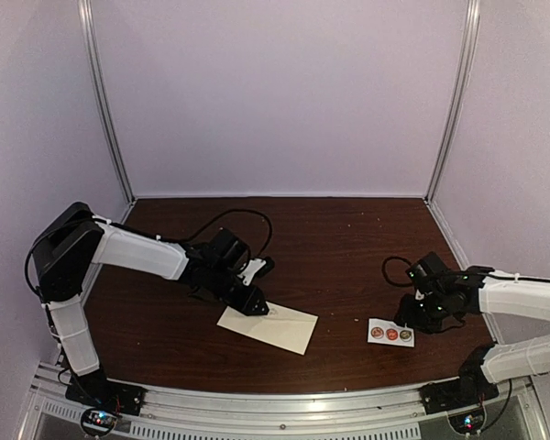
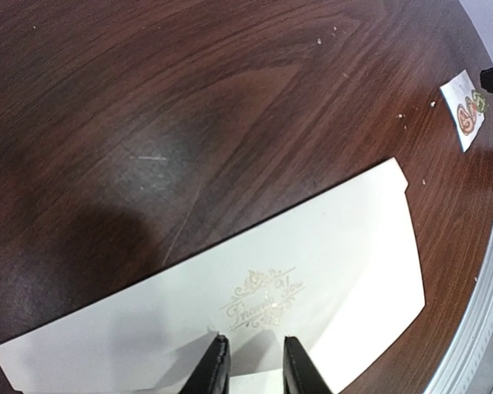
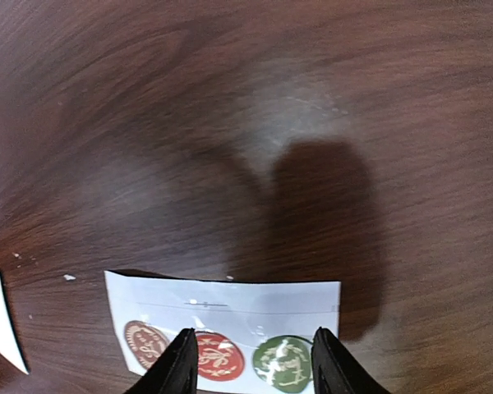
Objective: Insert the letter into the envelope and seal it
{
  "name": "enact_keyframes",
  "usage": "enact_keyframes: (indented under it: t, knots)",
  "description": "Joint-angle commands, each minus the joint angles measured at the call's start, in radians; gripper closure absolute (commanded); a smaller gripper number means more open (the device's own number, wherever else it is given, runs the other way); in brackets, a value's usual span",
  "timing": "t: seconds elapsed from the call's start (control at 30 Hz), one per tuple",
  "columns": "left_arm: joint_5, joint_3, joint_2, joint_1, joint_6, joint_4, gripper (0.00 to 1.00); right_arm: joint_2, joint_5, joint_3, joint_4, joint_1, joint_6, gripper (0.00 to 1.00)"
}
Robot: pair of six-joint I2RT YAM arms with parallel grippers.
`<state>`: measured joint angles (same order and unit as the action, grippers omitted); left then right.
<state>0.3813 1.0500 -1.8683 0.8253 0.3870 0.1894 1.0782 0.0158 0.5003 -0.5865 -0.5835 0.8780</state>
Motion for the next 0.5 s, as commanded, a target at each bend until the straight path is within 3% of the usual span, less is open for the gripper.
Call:
enact_keyframes:
  t: [0.0, 0.47]
  knots:
    - [0.023, -0.012, 0.014, -0.005, -0.004, -0.006, 0.76, -0.008, -0.111, 0.034, -0.133, 0.014, 0.030, 0.52]
    - [0.022, -0.006, 0.000, -0.005, -0.004, -0.006, 0.76, -0.042, 0.026, -0.053, -0.066, 0.014, 0.076, 0.66]
